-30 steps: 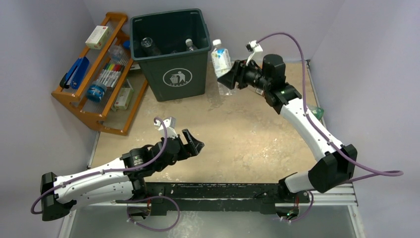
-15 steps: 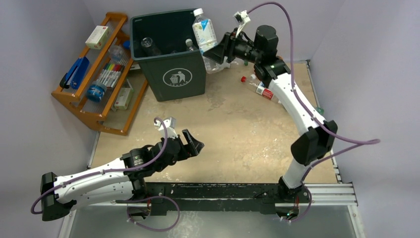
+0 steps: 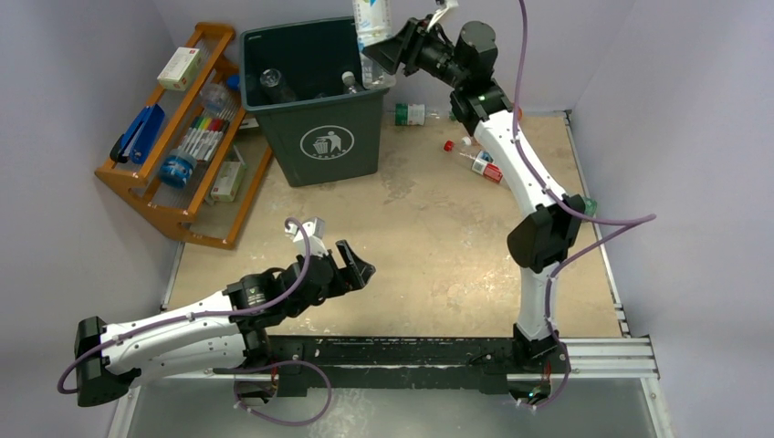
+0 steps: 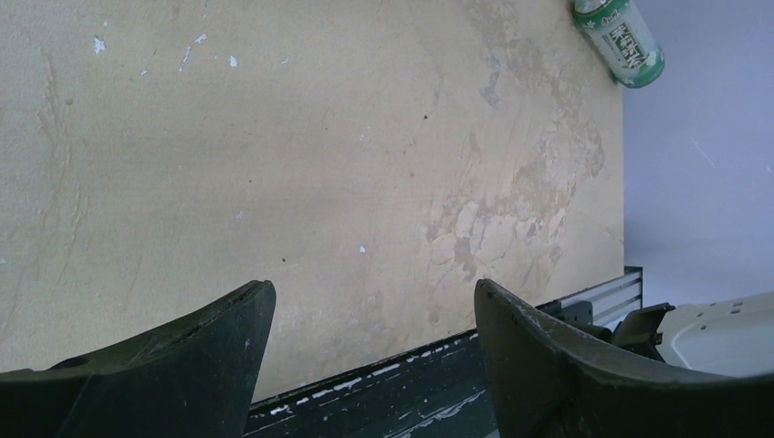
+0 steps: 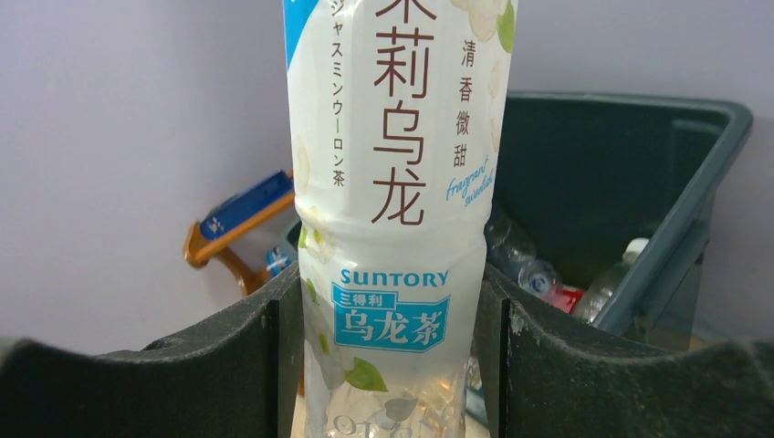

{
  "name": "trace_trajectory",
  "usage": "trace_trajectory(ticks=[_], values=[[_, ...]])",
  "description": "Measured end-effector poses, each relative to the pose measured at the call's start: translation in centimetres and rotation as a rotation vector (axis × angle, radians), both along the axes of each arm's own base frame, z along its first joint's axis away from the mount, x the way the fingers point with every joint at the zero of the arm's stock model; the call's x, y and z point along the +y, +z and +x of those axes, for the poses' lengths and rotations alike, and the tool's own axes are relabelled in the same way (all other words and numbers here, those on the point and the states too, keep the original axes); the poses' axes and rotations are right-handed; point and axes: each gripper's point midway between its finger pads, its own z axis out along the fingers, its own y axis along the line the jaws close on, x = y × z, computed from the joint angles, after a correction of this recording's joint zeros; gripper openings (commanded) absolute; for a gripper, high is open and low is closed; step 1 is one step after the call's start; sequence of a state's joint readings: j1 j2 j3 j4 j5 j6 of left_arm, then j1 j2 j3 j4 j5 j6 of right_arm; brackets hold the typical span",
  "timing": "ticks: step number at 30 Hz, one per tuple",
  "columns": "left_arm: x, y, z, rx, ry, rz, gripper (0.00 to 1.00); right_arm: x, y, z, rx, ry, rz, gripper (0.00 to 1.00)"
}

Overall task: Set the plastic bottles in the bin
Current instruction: Place the plastic bottle in the trash bin.

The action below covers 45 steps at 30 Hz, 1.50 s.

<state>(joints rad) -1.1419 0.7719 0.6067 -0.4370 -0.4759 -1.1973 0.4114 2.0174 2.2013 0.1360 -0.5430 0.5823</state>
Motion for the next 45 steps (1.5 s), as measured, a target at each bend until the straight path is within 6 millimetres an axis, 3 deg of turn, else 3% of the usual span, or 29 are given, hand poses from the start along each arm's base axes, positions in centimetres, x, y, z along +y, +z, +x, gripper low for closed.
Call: trace_trajectory(ticks=[5, 10, 13, 15, 18, 19, 27, 33, 39, 45], values=[[0.0, 0.0, -0.1, 0.001, -0.001, 0.001, 0.80, 0.3, 0.4, 1.6, -0.023, -0.029, 0.057, 0.33], [0.2, 0.2, -0.1, -0.003, -0.001, -0.008, 0.80, 0.9, -0.6, 3.7, -0.018, -0.044, 0.085, 0.35], [0.2, 0.3, -0.1, -0.003, -0.002, -0.008, 0.80, 1.3, -1.4, 4.9, -0.018, -0.059, 0.089, 0.41], [0.3, 0.2, -0.2, -0.001, -0.002, -0.003, 0.80, 1.5, -1.8, 5.4, -0.017, -0.063, 0.089, 0.54], [0.4, 0.0, -0.2, 0.002, -0.002, 0.003, 0.80, 1.9, -2.3, 5.9, -0.018, -0.065, 0.083, 0.96], [0.4, 0.0, -0.2, 0.002, -0.002, 0.006, 0.80, 2.0, -2.2, 5.9, -0.021, -0.068, 0.081, 0.99], [0.6, -0.3, -0.3, 0.007, -0.001, 0.018, 0.80, 1.7, -0.5, 5.7, -0.071, -0.094, 0.072, 1.00], [0.6, -0.3, -0.3, 0.007, -0.002, 0.020, 0.80, 0.9, -0.2, 5.7, -0.074, -0.137, 0.042, 1.00], [0.6, -0.7, -0.3, 0.012, -0.002, 0.036, 0.80, -3.1, -0.3, 3.3, -0.016, -0.294, -0.056, 1.00], [0.3, -1.1, -0.2, 0.020, -0.006, 0.059, 0.83, -11.7, 0.9, -1.2, 0.035, -0.545, -0.101, 1.00]])
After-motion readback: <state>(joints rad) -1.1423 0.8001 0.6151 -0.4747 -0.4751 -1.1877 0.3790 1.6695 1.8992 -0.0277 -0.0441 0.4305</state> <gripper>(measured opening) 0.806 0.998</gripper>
